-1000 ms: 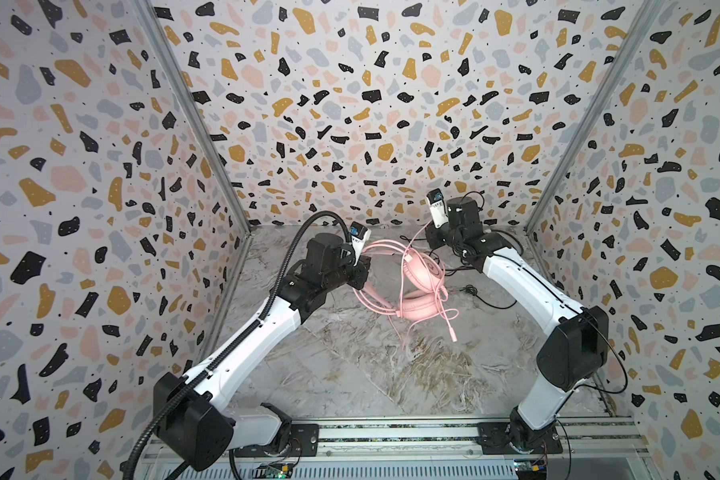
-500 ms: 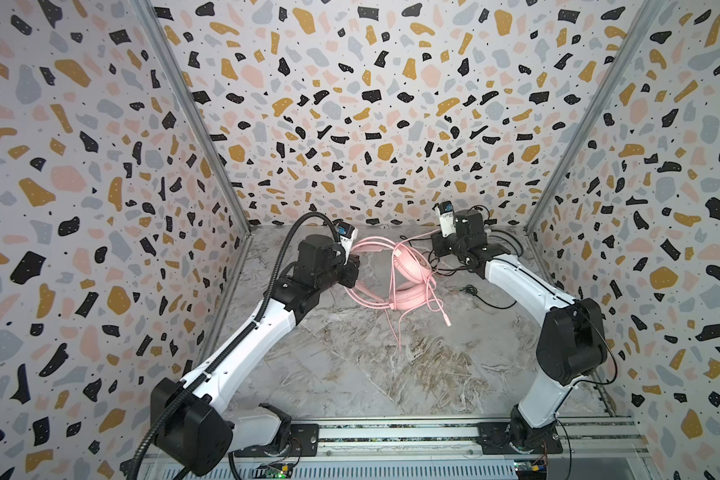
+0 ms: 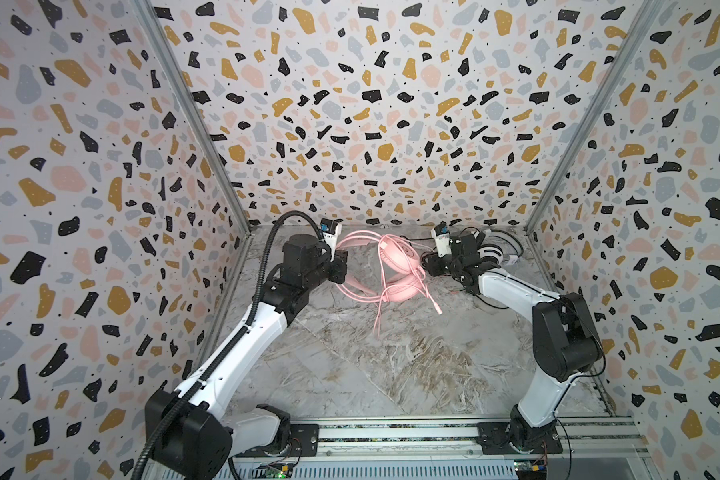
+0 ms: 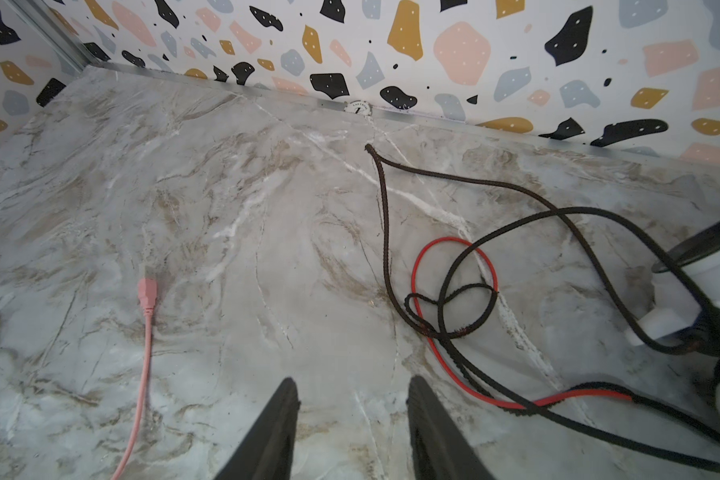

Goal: Wrap the headphones

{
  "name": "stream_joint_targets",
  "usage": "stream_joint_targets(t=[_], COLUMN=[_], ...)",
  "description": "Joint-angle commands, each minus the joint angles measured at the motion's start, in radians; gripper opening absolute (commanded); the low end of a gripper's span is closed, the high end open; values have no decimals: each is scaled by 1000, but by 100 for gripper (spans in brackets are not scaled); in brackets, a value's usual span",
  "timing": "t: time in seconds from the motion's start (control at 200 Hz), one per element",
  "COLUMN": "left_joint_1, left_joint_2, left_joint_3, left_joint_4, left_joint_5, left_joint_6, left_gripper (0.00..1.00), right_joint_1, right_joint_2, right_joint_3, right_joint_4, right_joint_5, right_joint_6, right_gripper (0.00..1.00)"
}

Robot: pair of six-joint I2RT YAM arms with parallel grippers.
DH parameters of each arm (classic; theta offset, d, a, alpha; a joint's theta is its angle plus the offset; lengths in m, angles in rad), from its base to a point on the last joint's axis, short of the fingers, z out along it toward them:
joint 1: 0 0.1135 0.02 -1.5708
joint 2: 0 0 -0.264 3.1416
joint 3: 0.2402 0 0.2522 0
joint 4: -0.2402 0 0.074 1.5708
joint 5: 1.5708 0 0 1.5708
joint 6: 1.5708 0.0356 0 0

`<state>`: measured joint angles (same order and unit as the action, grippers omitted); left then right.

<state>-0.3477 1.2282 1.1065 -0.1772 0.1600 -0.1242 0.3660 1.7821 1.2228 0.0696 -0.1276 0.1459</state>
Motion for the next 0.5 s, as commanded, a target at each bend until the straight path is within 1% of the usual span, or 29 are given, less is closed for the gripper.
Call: stream_joint_targets(t=[0.0,0.095,0.22,0.35,0.496], left_joint_1=[23,32,58,67,90], left_joint_2=[-61,-73,-61,-62,-44], left_joint_3=[15,5,9,2,13], left_joint_4=[191,195,206,203,199], left_joint_5=[58,16,60,14,48], left_joint_6=[-86,-84,-113,-112,-132], left_gripper=[0,0,0,0,0], right_joint_1=[-7,-7,-7,-15,-18], right_joint_2=[-63,-72,-83,-109,-161], right_joint_3=[-59,-103,-155,-211,-270], right_joint_4=[36,56,75,95,113], right_joint_5=[20,19,21,22,31], right_joint_6=[30,40,43,52,51], right_gripper=[46,46,46,47,48])
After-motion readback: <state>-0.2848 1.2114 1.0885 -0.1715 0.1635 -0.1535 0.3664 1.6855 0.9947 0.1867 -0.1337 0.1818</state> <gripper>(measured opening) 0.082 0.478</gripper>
